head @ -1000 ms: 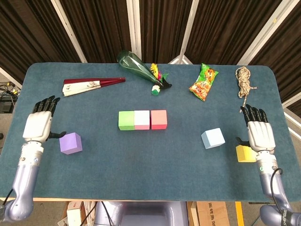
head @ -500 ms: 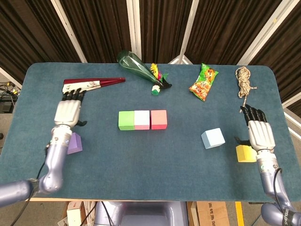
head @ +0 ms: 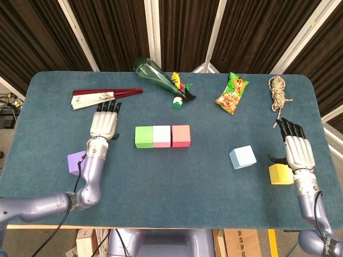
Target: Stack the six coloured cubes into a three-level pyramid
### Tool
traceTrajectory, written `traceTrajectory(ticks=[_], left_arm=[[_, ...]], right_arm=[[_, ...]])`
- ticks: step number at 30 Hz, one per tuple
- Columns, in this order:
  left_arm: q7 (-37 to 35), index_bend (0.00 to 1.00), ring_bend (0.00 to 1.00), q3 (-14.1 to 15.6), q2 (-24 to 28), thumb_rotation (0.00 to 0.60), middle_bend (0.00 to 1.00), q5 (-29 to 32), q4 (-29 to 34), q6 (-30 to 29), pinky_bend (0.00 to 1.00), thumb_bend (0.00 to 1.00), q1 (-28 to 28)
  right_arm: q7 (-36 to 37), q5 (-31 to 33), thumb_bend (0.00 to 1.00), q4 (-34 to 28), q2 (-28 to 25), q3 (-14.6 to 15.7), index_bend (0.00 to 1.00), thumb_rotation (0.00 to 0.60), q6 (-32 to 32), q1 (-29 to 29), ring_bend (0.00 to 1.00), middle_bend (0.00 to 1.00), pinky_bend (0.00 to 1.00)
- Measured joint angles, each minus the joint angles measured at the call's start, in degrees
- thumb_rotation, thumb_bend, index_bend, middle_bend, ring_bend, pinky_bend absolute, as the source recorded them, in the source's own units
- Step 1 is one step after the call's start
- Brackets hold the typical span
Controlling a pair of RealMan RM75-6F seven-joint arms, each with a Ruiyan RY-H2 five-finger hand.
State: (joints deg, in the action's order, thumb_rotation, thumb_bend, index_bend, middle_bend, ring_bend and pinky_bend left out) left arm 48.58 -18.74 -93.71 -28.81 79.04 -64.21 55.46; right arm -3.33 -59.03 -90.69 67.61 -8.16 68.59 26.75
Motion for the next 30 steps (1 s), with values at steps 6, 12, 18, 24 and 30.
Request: traceTrajectory(ticks=[6,12,18,24,30], left_arm=[[0.83,0.0,0.0,-0.06,-4.04,0.6,0.0,1.47,-5.43,1.55,0.0,0.31,2.02],[0.77,0.0,0.0,-0.41,-8.13,0.6,0.0,2.4,-11.23,3.74,0.0,0.32,3.8],[0.34,0.0,0.0,-0.79,-11.48,0.6,0.0,2.3,-15.85,5.97,0.0,0.32,5.47],[-1.35,0.0,0.0,-1.6,-15.2,0.6,0.0,0.69,-20.72,7.52,0.0,0.32,7.19],[-2.79,0.0,0.0,-2.4,-17.5,0.6,0.0,-0.99,-23.65,8.4,0.0,0.32,8.18]], right_arm=[[0.71,-0.41,0.22,0.09,0.06,-0.95,0.0,0.6,-0.49,-0.52,0.0,0.0,0.0],[1.2,-0.3,0.22,0.14,-0.04,-1.92,0.0,0.6,-1.1,-0.99,0.0,0.0,0.0],[1.53,0.17,0.22,0.47,0.03,-2.52,0.0,0.6,-2.02,-1.24,0.0,0.0,0.0],[2.47,0.83,0.22,0.61,0.01,-3.44,0.0,0.6,-3.31,-1.54,0.0,0.0,0.0],[2.54,1.03,0.22,0.5,-0.03,-3.82,0.0,0.6,-4.05,-1.71,0.0,0.0,0.0]])
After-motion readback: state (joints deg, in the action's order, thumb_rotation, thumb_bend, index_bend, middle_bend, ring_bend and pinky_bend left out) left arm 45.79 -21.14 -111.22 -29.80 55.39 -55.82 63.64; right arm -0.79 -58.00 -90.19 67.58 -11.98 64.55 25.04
